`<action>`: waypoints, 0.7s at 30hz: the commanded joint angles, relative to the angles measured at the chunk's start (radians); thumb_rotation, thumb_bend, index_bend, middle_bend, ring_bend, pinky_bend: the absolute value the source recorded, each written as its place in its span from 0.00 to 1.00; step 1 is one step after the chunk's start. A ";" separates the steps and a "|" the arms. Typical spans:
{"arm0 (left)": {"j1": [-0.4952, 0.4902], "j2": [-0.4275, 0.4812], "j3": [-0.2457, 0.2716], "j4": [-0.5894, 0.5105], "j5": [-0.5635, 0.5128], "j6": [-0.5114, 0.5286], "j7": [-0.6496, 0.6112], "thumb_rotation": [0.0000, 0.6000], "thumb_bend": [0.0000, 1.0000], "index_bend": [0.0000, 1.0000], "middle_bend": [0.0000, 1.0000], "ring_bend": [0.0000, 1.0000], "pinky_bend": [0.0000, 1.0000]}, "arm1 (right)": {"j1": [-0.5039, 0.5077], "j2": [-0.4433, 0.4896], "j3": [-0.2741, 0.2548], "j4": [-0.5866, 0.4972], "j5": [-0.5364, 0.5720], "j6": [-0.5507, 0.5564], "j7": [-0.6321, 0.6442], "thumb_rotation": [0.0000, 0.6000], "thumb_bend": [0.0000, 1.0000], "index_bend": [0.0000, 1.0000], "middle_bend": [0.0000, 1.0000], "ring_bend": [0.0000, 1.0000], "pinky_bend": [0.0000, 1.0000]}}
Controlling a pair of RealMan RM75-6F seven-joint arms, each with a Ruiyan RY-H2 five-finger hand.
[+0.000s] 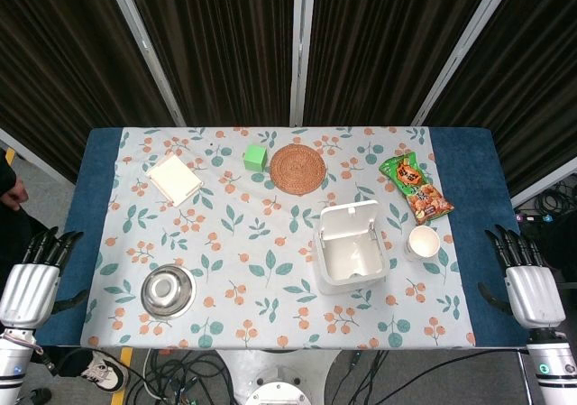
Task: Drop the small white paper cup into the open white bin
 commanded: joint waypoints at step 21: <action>0.001 -0.031 0.010 0.055 0.006 -0.006 -0.035 1.00 0.03 0.13 0.15 0.04 0.10 | 0.144 -0.045 0.049 0.002 0.076 -0.218 -0.123 1.00 0.18 0.00 0.00 0.00 0.00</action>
